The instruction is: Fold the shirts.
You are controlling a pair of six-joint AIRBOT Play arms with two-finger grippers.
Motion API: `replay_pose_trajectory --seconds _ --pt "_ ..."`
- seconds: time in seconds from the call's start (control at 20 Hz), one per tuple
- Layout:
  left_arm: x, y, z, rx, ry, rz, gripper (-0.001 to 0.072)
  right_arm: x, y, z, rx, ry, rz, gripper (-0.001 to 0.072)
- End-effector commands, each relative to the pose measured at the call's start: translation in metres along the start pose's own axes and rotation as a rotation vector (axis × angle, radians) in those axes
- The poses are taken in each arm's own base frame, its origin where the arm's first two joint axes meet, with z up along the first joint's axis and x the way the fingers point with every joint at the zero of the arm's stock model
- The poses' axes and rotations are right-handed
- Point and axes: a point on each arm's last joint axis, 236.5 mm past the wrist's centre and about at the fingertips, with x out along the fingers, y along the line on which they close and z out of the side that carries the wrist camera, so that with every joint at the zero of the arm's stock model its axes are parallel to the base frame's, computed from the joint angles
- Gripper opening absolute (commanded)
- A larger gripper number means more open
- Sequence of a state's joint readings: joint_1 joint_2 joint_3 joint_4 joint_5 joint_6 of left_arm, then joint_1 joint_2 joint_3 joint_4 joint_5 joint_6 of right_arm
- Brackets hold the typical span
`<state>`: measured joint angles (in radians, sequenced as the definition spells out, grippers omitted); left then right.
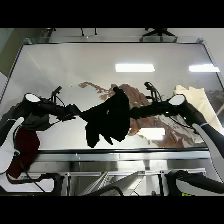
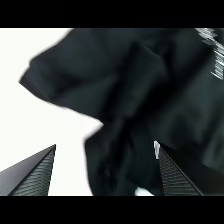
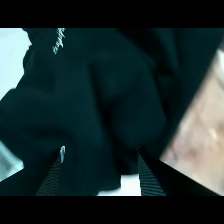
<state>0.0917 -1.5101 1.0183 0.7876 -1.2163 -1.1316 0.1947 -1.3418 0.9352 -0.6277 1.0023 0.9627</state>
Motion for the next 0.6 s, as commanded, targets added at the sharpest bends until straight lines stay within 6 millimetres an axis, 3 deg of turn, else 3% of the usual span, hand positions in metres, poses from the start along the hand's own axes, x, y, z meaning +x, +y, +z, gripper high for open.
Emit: replay_pose_trajectory --seconds 0.0,0.15,0.2,0.3,0.35,0.4,0.5,0.55 --pt "0.029 0.02 0.013 -0.004 0.063 0.018 0.0692 0.044 0.003 0.01 -0.112 0.022 0.023 0.0531" --pt "0.047 0.019 0.024 0.027 0.095 0.023 0.0691 0.068 0.003 0.014 -0.17 0.05 0.031 0.0531" --pt "0.05 0.017 0.027 0.036 0.102 0.02 0.0626 0.073 0.004 0.015 -0.177 0.057 0.035 0.053" --pt "0.056 0.01 0.03 0.062 0.128 0.01 0.0307 0.079 0.008 0.014 -0.182 0.065 0.043 0.0497" --pt "0.057 0.006 0.03 0.074 0.143 0.003 0.0147 0.08 0.011 0.014 -0.18 0.064 0.051 0.0363" --pt "0.056 0.003 0.032 0.082 0.15 -0.005 0.0045 0.08 0.014 0.016 -0.17 0.058 0.061 0.0227" --pt "0.053 -0.006 0.035 0.107 0.156 -0.01 0.0016 0.078 0.018 0.018 -0.16 0.049 0.074 0.0014" --pt "0.048 -0.011 0.035 0.11 0.162 -0.017 0.0017 0.075 0.02 0.021 -0.166 0.04 0.074 0.0017"
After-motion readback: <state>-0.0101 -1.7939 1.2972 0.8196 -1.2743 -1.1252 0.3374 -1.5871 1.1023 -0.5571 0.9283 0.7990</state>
